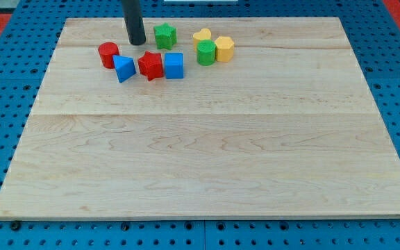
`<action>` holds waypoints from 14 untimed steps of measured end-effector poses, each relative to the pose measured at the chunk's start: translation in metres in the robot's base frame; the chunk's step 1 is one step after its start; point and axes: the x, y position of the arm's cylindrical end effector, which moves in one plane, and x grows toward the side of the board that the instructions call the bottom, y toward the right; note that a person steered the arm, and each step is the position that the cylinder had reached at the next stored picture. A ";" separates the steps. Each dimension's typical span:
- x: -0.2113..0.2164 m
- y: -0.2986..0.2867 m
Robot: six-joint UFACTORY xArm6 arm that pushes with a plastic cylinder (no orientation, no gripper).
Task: Place the green circle towards the bottom left side of the green star
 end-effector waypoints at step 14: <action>0.127 0.119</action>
